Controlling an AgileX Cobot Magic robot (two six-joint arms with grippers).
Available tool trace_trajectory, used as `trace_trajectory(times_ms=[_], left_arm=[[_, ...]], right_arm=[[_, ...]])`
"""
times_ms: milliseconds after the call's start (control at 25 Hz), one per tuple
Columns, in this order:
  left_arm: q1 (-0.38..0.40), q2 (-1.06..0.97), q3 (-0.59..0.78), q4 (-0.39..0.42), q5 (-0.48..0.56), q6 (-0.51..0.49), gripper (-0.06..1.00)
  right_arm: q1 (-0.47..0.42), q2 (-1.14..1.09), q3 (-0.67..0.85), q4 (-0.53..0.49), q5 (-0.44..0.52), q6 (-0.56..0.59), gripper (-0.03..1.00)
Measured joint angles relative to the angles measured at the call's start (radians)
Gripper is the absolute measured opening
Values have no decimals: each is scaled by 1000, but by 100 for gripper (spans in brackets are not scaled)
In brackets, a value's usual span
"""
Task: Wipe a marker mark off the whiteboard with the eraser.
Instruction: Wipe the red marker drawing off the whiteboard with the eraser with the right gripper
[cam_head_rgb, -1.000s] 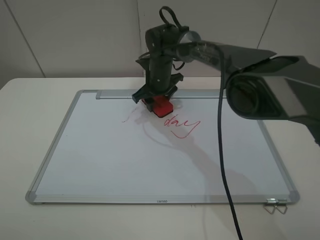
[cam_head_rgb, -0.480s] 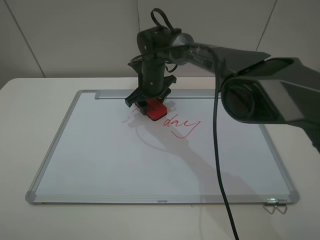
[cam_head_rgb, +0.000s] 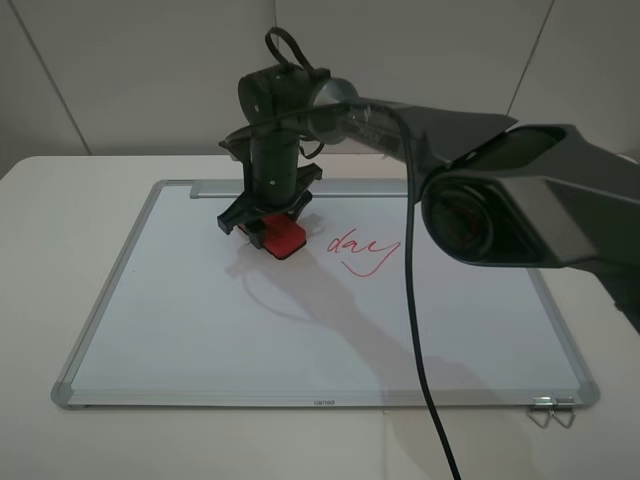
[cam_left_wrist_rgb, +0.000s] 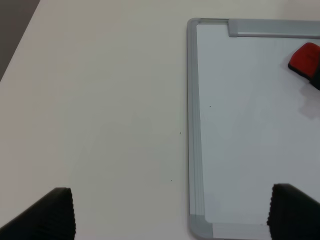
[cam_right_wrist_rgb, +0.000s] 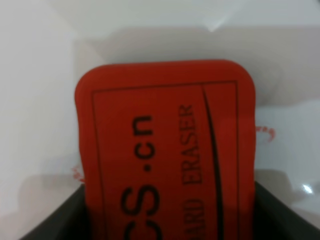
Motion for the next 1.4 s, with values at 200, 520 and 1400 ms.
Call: trace_trajectory(times_ms=[200,520,1400], left_arm=[[0,0,0,0,0,0,77],[0,0,0,0,0,0,77],[0,0,0,0,0,0,77]], right_arm=[[-53,0,-6,-45,-3,19,51],[-40,1,-6,-56,-4,4,51],[-63,18,-18,-41,-15,-1,51]])
